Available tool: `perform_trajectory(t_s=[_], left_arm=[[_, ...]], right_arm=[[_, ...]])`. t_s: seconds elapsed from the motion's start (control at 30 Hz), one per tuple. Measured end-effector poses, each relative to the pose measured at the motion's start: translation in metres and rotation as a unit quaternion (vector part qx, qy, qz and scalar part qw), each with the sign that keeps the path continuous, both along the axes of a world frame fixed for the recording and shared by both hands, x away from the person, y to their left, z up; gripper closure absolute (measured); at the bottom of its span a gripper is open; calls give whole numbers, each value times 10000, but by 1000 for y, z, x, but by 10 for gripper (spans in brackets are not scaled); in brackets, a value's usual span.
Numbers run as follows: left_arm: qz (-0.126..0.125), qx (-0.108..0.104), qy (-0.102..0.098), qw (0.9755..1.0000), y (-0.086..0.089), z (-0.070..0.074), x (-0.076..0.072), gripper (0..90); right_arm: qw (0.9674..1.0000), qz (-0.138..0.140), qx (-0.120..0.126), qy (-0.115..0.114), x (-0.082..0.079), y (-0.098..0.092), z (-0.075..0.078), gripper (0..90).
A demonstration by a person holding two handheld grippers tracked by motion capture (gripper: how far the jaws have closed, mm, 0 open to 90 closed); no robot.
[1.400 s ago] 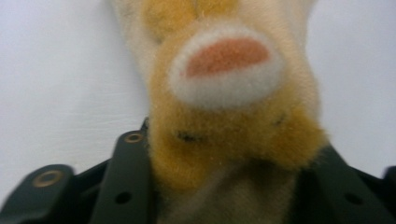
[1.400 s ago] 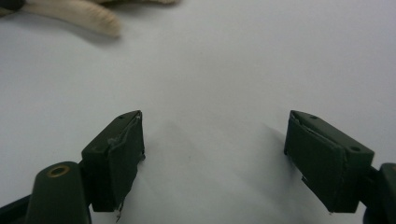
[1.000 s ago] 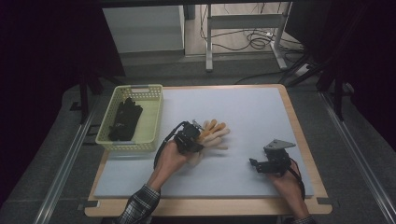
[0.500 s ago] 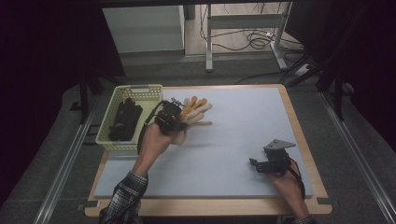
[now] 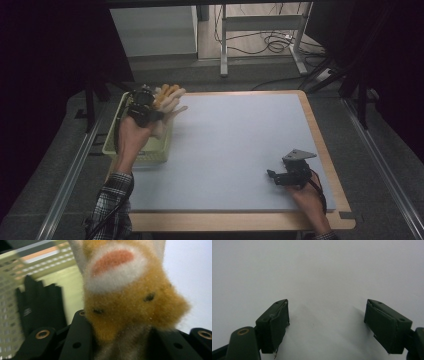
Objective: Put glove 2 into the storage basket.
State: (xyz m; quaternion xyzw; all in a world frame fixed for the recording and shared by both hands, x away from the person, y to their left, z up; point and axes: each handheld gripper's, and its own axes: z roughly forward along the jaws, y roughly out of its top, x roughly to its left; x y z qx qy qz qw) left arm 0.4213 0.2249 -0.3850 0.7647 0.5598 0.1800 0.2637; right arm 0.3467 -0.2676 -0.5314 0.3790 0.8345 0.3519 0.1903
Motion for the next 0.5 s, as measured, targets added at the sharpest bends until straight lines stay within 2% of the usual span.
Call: perform_trajectory(t_s=[0.13, 0.3, 0.5], left_arm=[[284, 66, 47, 9996, 20, -4, 5, 709], [583, 90, 161, 9981, 37, -17, 14, 706], [719, 35, 297, 9970, 45, -38, 29, 703]], right_arm=[[10000, -1, 0, 1, 0, 0, 0, 198], [10000, 0, 1, 0, 0, 0, 0, 198], [10000, -1, 2, 2, 0, 0, 0, 198]])
